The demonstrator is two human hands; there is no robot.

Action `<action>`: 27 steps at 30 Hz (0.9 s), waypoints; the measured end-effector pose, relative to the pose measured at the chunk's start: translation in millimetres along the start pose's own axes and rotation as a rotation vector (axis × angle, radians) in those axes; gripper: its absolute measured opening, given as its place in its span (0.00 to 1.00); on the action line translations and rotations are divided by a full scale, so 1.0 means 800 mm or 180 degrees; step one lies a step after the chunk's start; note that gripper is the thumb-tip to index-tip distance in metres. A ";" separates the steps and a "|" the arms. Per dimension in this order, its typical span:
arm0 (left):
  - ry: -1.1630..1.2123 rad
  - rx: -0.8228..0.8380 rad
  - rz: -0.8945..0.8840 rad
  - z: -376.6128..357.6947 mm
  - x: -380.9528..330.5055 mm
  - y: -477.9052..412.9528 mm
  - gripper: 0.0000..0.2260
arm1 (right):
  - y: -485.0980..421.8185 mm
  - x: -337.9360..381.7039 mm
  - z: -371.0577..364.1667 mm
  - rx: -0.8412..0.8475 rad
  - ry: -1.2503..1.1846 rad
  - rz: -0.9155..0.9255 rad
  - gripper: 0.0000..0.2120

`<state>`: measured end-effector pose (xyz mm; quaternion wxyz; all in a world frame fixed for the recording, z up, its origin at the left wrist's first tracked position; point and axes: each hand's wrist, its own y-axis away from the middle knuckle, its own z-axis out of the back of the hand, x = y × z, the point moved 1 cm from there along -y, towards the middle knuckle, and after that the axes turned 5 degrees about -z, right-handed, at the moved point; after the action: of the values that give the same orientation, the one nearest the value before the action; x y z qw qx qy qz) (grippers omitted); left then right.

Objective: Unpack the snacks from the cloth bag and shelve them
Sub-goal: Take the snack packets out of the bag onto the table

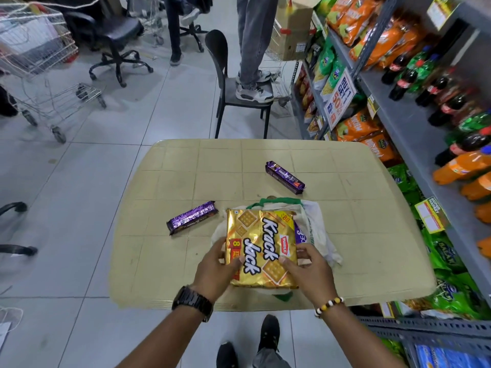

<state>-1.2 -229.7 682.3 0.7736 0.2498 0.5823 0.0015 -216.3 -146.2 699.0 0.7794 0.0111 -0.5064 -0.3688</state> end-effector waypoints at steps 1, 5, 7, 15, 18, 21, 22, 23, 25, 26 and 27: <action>-0.0016 -0.0050 -0.0037 0.008 -0.008 -0.007 0.22 | -0.007 0.013 -0.004 -0.0002 -0.0048 0.0061 0.14; 0.0001 -0.0281 -0.0117 0.041 -0.038 -0.045 0.25 | -0.054 0.061 -0.032 0.0022 -0.0005 0.0287 0.12; 0.0087 -0.0417 -0.0112 0.060 -0.049 -0.073 0.22 | -0.087 0.089 -0.053 0.0111 0.0096 0.0393 0.13; -0.0034 -0.1070 0.0329 0.144 -0.033 -0.226 0.27 | -0.234 0.185 -0.170 0.0553 0.0515 0.0889 0.16; -0.0168 -0.1311 0.0348 0.165 -0.035 -0.268 0.17 | -0.286 0.205 -0.227 0.0852 0.0666 0.0938 0.15; -0.0183 -0.1441 0.0540 0.177 -0.011 -0.304 0.18 | -0.322 0.205 -0.277 0.1027 0.0731 0.0917 0.15; -0.0198 -0.1472 0.0583 0.180 0.001 -0.318 0.18 | -0.334 0.202 -0.292 0.1097 0.0788 0.0890 0.14; -0.0198 -0.1495 0.0631 0.181 0.013 -0.330 0.18 | -0.345 0.197 -0.305 0.1179 0.0847 0.0845 0.14; -0.0230 -0.1506 0.0708 0.184 0.030 -0.343 0.19 | -0.358 0.185 -0.321 0.1331 0.0905 0.0766 0.14; -0.0246 -0.1517 0.0754 0.183 0.040 -0.350 0.19 | -0.364 0.179 -0.328 0.1427 0.0958 0.0725 0.15; -0.0292 -0.1509 0.0812 0.183 0.048 -0.352 0.19 | -0.367 0.172 -0.332 0.1531 0.1034 0.0692 0.15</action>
<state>61.8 -521.2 567.2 0.8296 0.1329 0.4939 0.2239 -140.6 -535.5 562.7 0.8600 0.1999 -0.4461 -0.1462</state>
